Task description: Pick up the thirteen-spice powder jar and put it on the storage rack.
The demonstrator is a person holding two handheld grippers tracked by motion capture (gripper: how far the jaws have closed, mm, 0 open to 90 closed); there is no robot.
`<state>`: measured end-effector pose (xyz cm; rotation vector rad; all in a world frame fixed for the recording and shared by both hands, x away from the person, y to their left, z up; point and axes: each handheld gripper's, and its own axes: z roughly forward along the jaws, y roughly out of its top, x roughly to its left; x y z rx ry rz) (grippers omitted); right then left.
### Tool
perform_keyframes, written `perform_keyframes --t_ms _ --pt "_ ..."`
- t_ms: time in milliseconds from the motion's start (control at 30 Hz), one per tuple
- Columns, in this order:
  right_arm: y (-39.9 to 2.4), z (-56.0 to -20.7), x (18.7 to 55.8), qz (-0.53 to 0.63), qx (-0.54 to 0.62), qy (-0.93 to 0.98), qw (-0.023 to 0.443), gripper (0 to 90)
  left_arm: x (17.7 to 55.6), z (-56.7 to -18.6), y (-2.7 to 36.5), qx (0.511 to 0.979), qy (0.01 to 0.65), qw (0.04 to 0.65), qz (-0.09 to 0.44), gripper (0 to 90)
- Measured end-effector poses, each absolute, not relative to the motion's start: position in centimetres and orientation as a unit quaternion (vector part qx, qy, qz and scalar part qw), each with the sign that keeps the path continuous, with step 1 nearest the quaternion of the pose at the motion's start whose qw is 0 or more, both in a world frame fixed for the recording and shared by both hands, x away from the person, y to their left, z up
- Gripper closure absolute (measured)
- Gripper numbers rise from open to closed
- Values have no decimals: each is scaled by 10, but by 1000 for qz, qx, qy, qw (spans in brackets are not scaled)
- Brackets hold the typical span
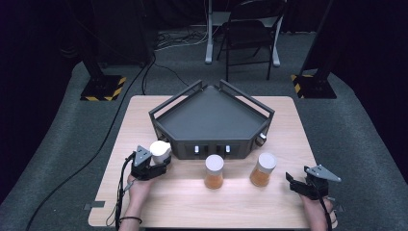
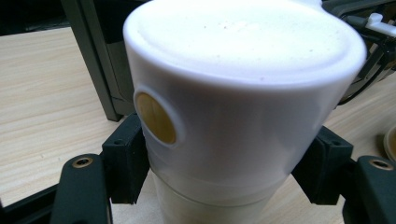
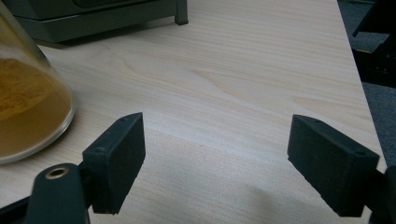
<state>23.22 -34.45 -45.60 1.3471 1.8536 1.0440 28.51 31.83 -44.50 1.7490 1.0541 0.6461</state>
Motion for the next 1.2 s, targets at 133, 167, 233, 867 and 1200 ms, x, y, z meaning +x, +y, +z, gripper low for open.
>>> perform_keyframes --t_ms 133,167,233,867,1200 --pt "-345 -456 232 395 509 701 306 187 284 -442 318 720 432 475 265 302" --pt "-345 -456 232 395 509 701 307 187 285 -441 319 722 432 472 264 303" --pt "-345 -456 232 395 508 701 307 187 283 -440 320 718 432 477 266 303" --pt "-344 -456 232 394 508 701 307 187 272 -399 324 715 401 502 277 306" --pt "-345 -456 232 395 509 701 306 187 274 -378 320 718 390 505 278 306"
